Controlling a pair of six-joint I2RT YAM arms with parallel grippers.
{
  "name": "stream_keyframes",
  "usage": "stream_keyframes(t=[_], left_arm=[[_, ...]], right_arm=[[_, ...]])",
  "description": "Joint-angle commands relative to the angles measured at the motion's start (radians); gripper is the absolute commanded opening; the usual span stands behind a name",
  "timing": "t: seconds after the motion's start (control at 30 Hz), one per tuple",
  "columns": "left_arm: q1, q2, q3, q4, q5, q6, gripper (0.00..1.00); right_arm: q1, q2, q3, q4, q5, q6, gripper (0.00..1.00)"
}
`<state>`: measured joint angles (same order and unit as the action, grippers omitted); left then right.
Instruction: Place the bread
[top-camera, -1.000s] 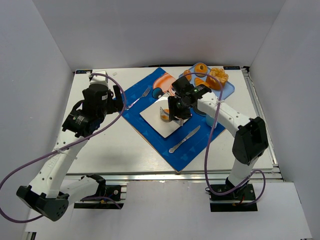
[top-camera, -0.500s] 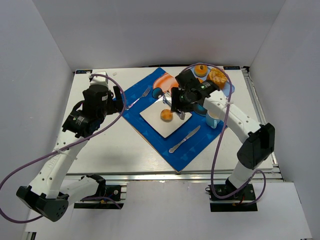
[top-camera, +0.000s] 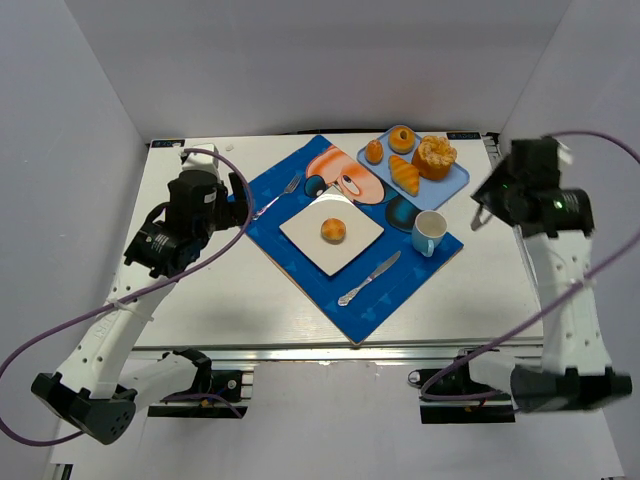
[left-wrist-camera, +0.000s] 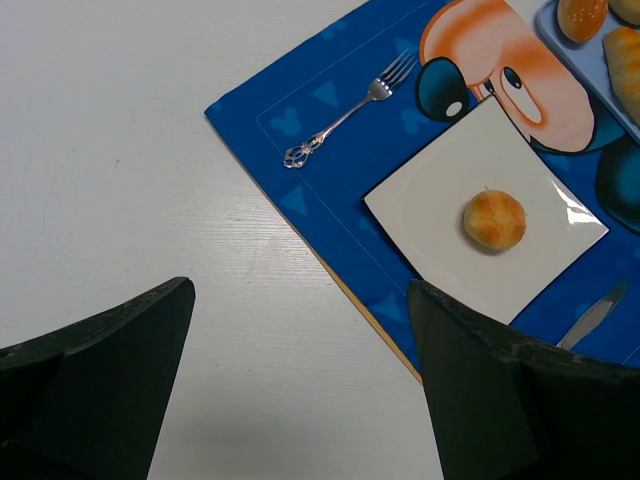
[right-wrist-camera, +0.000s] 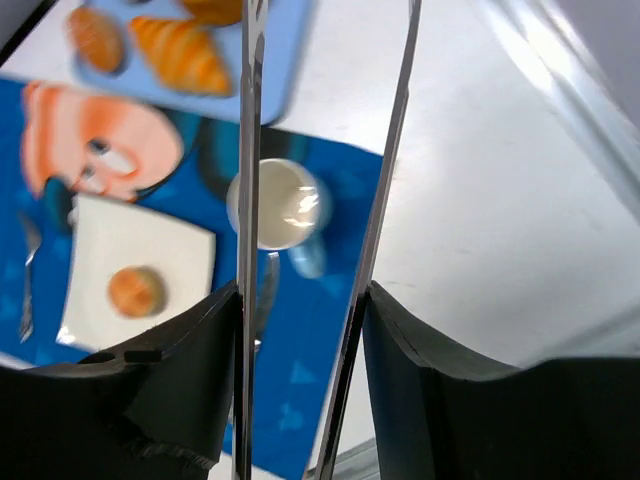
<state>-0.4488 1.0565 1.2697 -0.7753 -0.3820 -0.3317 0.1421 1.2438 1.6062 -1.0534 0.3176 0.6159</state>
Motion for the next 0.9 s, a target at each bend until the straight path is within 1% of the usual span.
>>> stream_keyframes(t=[0.0, 0.03, 0.07, 0.1, 0.13, 0.2, 0.23, 0.33, 0.5, 0.67, 0.73, 0.87], left_arm=[[-0.016, -0.020, -0.003, 0.030, 0.006, -0.004, 0.98], [-0.019, -0.018, -0.003, 0.033, 0.006, -0.004, 0.98], [-0.025, -0.018, -0.001, 0.033, 0.005, -0.004, 0.98], [-0.027, -0.016, -0.001, 0.033, 0.005, -0.003, 0.98], [-0.030, -0.016, -0.003, 0.030, 0.002, -0.001, 0.98], [-0.033, -0.020, -0.004, 0.027, -0.001, 0.002, 0.98], [-0.033, -0.024, -0.006, 0.024, -0.008, 0.003, 0.98], [-0.034, -0.035, -0.015, 0.021, -0.015, 0.006, 0.98], [-0.034, -0.035, -0.020, 0.019, -0.017, 0.008, 0.98], [-0.034, -0.030, -0.023, 0.021, -0.015, 0.005, 0.98], [-0.036, -0.026, -0.023, 0.024, -0.014, 0.005, 0.98], [-0.036, -0.021, -0.016, 0.022, -0.014, 0.005, 0.98]], right_arm=[[-0.116, -0.076, -0.127, -0.048, 0.009, -0.042, 0.54], [-0.142, -0.093, -0.217, -0.039, 0.005, -0.048, 0.54], [-0.217, -0.124, -0.265, -0.022, -0.008, -0.056, 0.54], [-0.246, -0.135, -0.311, 0.013, -0.043, -0.068, 0.54], [-0.298, -0.147, -0.397, 0.032, -0.060, -0.071, 0.54], [-0.332, -0.170, -0.474, 0.093, -0.103, -0.076, 0.54], [-0.340, -0.176, -0.545, 0.117, -0.110, -0.076, 0.54], [-0.343, -0.170, -0.667, 0.184, -0.120, -0.065, 0.53], [-0.343, -0.132, -0.808, 0.285, -0.161, -0.064, 0.53], [-0.343, -0.057, -0.899, 0.375, -0.175, -0.077, 0.55], [-0.343, -0.035, -0.933, 0.394, -0.176, -0.079, 0.59], [-0.342, -0.001, -0.960, 0.420, -0.187, -0.081, 0.63]])
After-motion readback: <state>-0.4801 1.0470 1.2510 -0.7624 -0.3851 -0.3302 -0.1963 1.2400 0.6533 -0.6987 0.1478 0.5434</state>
